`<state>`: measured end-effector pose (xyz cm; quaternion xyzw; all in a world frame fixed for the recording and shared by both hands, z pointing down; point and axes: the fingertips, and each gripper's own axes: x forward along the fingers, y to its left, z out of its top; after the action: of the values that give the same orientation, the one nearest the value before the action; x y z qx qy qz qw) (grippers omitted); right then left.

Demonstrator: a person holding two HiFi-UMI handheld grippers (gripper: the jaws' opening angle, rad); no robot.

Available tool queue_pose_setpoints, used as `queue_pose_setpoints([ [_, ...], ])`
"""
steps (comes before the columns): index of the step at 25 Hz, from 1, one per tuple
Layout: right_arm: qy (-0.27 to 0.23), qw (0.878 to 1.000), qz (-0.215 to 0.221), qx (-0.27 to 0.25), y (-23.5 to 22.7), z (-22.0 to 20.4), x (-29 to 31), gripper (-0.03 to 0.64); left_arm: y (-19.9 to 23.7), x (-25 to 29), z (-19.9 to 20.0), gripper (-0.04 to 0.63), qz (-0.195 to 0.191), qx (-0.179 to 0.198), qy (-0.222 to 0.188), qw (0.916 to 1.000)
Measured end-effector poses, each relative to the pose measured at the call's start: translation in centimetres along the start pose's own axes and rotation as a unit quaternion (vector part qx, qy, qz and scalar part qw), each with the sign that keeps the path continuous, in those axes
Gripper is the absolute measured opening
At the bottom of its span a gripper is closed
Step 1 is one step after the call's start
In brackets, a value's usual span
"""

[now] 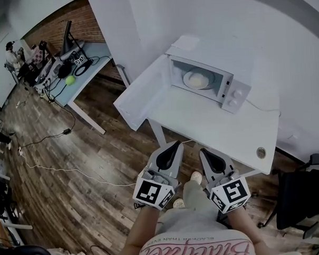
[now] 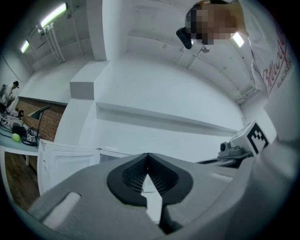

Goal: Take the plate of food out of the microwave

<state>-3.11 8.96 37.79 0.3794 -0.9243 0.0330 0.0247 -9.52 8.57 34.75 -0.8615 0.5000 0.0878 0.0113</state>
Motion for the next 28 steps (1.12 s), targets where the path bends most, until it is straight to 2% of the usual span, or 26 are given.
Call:
queue_pose_setpoints([
  [8, -0.004, 1.0, -0.007, 0.015, -4.9, 1.0, 2.7, 0.011, 0.5, 5.6, -1.7, 0.003, -0.024, 0.003, 0.033, 0.9991],
  [12, -0.016, 0.999, 0.009, 0.027, -7.0, 1.6, 4.3, 0.011, 1.5, 8.4, -2.0, 0.003, -0.024, 0.006, 0.037, 0.999],
  [20, -0.007, 1.0, -0.012, 0.024, -12.4, 2.1, 7.9, 0.011, 3.8, 13.6, -2.6, 0.003, -0.026, 0.008, 0.043, 0.9987],
  [28, -0.008, 0.999, -0.004, 0.033, -16.2, 2.4, 10.8, 0.011, 4.8, 18.2, -3.7, 0.003, -0.039, 0.012, 0.055, 0.9977],
])
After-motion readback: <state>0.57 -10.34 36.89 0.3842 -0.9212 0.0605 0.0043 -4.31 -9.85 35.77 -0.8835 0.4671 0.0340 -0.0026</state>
